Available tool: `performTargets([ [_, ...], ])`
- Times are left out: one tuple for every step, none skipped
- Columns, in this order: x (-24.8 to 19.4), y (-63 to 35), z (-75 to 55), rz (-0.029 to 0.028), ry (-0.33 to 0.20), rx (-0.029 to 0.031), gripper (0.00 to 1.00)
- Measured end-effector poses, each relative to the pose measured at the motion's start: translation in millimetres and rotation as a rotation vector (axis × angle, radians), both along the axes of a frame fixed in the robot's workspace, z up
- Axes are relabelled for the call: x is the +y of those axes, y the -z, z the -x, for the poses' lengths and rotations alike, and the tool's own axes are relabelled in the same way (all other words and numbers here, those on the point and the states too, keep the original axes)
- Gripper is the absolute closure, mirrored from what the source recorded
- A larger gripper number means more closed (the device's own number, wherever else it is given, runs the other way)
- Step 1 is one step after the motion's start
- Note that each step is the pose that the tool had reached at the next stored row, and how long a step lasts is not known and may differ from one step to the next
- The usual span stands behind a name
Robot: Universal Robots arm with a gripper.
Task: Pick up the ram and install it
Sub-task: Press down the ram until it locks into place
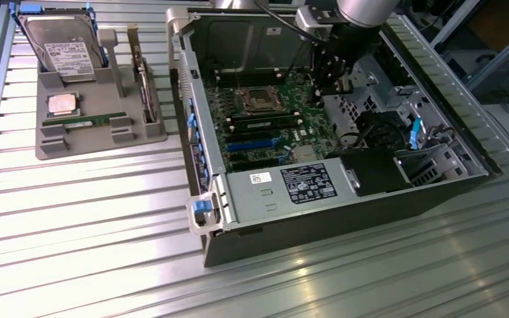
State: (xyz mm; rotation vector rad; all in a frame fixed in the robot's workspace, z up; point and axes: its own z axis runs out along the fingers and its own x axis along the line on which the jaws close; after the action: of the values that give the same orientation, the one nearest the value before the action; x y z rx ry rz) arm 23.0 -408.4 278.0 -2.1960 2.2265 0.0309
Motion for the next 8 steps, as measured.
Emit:
performTargets([
  [-0.1, 0.1, 1.6, 0.0000, 0.000, 0.0000, 0.89],
  [-0.1, 0.2, 2.9, 0.0000, 0.000, 0.0000, 0.89],
  [-0.2, 0.4, 5.6, 0.0000, 0.000, 0.0000, 0.89],
  [-0.3, 0.5, 7.7, 0.0000, 0.000, 0.0000, 0.89],
  [-0.4, 0.7, 9.7, 0.0000, 0.000, 0.0000, 0.89],
  [-0.5, 0.9, 11.9, -0.0001, 0.000, 0.0000, 0.89],
  [-0.6, 1.2, 14.7, 0.0000, 0.000, 0.0000, 0.89],
  [-0.7, 1.4, 16.2, 0.0000, 0.000, 0.0000, 0.89],
])
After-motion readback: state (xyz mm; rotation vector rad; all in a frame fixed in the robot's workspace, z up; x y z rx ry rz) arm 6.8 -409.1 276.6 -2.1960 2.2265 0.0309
